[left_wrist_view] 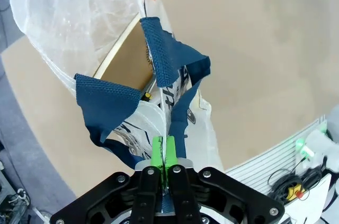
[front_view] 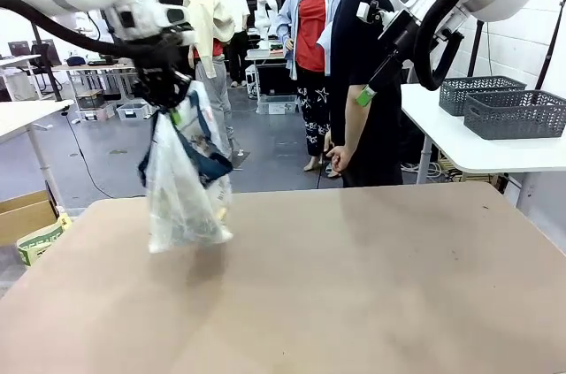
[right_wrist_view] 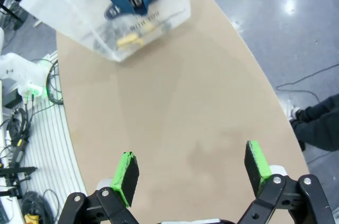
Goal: Transfer purchased items from the store into the shopping bag.
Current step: Move the Reusable shopping bag to the right side of the table.
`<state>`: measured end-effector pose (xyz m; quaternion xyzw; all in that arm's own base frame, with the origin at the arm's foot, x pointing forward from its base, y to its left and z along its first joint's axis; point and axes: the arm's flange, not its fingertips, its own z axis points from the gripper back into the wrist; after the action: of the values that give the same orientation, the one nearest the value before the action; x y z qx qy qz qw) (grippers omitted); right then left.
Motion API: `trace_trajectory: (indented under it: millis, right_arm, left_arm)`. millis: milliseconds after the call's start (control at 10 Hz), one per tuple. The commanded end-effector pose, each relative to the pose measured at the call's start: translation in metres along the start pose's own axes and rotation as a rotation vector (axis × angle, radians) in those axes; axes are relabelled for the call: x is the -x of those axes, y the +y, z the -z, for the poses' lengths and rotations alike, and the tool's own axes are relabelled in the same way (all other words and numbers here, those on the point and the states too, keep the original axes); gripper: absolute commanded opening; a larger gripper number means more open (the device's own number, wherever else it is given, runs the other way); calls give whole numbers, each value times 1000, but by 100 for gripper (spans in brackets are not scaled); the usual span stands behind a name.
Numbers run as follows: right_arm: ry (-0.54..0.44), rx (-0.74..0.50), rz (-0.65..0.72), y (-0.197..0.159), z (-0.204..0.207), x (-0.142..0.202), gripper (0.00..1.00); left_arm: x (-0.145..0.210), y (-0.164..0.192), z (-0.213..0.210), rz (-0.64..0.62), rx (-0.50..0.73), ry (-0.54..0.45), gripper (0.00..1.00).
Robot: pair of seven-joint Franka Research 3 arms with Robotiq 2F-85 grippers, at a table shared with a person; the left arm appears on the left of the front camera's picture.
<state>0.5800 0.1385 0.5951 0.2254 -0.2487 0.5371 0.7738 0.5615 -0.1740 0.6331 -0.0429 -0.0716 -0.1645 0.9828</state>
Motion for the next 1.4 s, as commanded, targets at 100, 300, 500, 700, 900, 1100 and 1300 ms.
trace_trajectory:
  millis: [100, 300, 500, 700, 900, 1100, 1300]
  right_arm:
    - [4, 2, -4, 0, 0, 0, 100]
    - [4, 2, -4, 0, 0, 0, 100]
    - [4, 2, -4, 0, 0, 0, 100]
    - [4, 2, -4, 0, 0, 0, 100]
    - [4, 2, -4, 0, 0, 0, 100]
    - [4, 2, -4, 0, 0, 0, 100]
    - [4, 2, -4, 0, 0, 0, 100]
  left_arm:
    - [8, 69, -28, 40, 12, -18, 0]
    - [24, 122, -26, 29, -4, -7, 0]
    - [42, 174, -14, -8, -12, -21, 0]
    - [60, 209, -1, -11, -2, -58, 0]
    - [73, 229, 22, -11, 16, -24, 0]
    - [75, 241, 42, 9, 24, -12, 0]
    - [77, 242, 53, -60, 35, 8, 0]
